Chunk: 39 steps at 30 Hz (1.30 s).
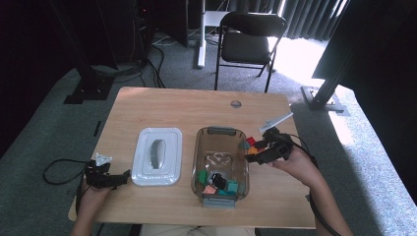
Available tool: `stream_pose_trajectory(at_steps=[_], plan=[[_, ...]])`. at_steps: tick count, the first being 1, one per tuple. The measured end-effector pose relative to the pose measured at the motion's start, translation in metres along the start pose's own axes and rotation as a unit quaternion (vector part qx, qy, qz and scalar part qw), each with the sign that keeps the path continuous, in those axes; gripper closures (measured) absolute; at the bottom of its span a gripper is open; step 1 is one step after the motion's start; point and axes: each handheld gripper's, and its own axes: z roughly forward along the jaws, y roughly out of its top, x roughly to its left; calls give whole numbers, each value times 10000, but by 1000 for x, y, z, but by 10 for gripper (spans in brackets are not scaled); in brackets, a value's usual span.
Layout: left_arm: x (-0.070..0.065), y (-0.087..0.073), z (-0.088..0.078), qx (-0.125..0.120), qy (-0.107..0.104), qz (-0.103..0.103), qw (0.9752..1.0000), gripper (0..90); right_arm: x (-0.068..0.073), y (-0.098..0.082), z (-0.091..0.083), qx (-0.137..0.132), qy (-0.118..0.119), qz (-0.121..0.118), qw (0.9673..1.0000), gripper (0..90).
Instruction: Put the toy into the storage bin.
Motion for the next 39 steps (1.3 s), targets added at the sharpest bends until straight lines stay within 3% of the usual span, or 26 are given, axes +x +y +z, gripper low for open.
stream_pose_trajectory(at_steps=[2,6,9,11,12,14,17,18,21,25,39], plan=[[0,0,0,2,0,3,10000,5,-12,-8,0,-121,-114,274,9995,223],[0,0,0,3,1,2,10000,5,-26,-19,6,-157,-201,548,9982,169],[0,0,0,10,-3,2,10000,5,-32,-24,11,-126,-304,572,9978,189],[0,0,0,11,-3,2,10000,5,-44,-32,19,-133,-495,800,9955,257],[0,0,0,11,-3,2,10000,5,-44,-32,19,-133,-495,800,9955,257],[0,0,0,10,-3,2,10000,5,-61,-39,29,-99,-654,1081,9919,315],[0,0,0,10,-3,2,10000,5,-72,-43,38,-12,-809,1210,9893,332],[0,0,0,10,-4,1,10000,5,-82,-48,47,51,-952,1363,9861,348],[0,0,0,10,-3,3,10000,5,-94,-52,59,160,-1155,1538,9812,387],[0,0,0,10,-3,2,10000,5,-105,-51,71,188,-1246,1644,9783,417],[0,0,0,11,-4,0,10000,5,-119,-36,101,643,-1331,1628,9755,438]])
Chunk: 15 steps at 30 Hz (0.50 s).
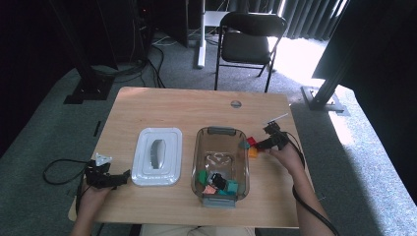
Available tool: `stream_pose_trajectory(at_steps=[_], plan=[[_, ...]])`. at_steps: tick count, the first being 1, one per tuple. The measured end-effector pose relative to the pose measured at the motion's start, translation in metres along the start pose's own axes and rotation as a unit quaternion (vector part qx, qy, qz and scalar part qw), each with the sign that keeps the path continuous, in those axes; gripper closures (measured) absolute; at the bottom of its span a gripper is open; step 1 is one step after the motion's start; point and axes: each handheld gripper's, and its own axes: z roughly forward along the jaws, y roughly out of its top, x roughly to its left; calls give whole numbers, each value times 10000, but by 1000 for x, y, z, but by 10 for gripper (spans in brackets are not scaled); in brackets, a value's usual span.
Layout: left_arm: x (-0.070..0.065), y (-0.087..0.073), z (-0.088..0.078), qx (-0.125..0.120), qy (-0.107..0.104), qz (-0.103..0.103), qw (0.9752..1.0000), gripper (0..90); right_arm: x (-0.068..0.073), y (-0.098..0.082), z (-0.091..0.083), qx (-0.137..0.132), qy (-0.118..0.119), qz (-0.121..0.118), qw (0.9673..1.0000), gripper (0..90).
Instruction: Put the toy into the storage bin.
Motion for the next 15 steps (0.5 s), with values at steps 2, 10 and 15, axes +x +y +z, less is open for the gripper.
stream_pose_trajectory(at_steps=[2,10,15], plan=[[0,0,0,-1,-1,0,10000,5,0,2,5,114,-33,-19,9999,457],[0,0,0,0,-1,-1,10000,5,0,2,14,263,-106,-67,9996,520],[0,0,0,-1,1,2,10000,5,1,1,14,302,-141,-130,9994,583]])
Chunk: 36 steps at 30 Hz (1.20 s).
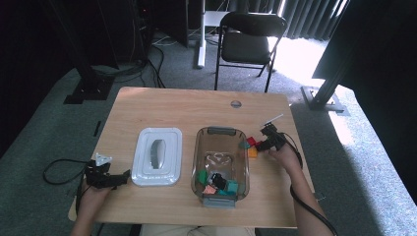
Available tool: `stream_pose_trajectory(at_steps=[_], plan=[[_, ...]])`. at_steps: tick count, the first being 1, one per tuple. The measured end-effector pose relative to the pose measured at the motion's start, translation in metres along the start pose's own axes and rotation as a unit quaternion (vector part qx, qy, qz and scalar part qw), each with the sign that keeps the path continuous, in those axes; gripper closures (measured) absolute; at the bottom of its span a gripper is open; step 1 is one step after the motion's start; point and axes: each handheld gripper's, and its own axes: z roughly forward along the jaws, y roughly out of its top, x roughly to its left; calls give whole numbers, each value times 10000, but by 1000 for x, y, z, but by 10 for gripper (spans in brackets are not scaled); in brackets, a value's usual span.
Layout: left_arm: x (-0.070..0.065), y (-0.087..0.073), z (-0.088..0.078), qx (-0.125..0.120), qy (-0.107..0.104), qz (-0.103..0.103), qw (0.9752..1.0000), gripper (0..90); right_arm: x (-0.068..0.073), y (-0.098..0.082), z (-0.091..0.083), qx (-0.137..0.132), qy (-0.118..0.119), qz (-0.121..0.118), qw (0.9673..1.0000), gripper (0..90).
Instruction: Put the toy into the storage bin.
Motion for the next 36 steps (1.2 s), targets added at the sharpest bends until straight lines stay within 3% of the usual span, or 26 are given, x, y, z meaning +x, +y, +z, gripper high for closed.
stream_pose_trajectory(at_steps=[5,24,32,36], plan=[[0,0,0,1,0,-1,10000,5,0,-3,-6,8,22,-57,10000,585],[0,0,0,1,0,0,10000,5,15,-27,-61,-199,242,-576,9978,586],[0,0,0,3,0,0,10000,5,38,-29,-101,-572,321,-985,9930,586],[0,0,0,2,2,3,10000,5,47,-28,-112,-668,347,-1144,9906,586]])
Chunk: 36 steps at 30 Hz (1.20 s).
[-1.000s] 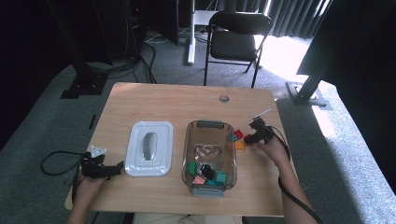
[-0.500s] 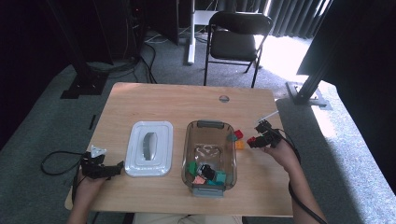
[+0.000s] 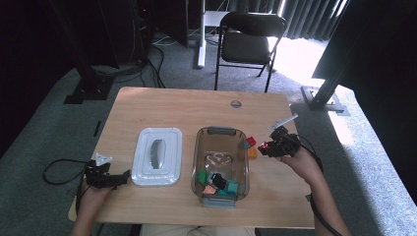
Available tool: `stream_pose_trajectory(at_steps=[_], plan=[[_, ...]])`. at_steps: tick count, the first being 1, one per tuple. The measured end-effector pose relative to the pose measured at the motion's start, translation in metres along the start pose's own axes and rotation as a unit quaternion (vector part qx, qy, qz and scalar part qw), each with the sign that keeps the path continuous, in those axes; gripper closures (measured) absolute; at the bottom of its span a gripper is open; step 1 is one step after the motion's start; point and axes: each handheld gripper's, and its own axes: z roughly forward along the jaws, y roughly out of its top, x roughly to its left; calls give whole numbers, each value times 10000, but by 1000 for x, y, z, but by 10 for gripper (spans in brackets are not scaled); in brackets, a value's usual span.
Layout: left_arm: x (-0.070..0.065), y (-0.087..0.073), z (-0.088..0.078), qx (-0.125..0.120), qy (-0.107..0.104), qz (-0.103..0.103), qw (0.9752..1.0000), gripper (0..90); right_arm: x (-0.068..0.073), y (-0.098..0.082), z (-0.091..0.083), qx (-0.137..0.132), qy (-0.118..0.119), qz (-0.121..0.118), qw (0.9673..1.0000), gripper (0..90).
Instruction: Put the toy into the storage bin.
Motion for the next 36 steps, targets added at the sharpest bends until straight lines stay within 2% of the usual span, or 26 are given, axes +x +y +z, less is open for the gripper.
stream_pose_trajectory(at_steps=[4,10,14,18,27,34,36], plan=[[0,0,0,-8,2,-2,10000,5,12,8,-13,-80,62,-240,9997,586],[0,0,0,-9,2,-4,10000,5,26,18,-33,-340,356,-480,9976,586],[0,0,0,-2,-4,-13,10000,5,39,24,-42,-385,383,-687,9962,586],[0,0,0,8,-4,-2,10000,5,55,30,-45,-371,497,-968,9934,586],[0,0,0,8,-4,-2,10000,5,81,40,-34,-97,780,-1540,9850,586],[0,0,0,6,-5,-2,10000,5,93,42,-12,287,919,-1748,9799,586],[0,0,0,-1,-4,-11,10000,5,97,42,-6,418,984,-1846,9770,586]])
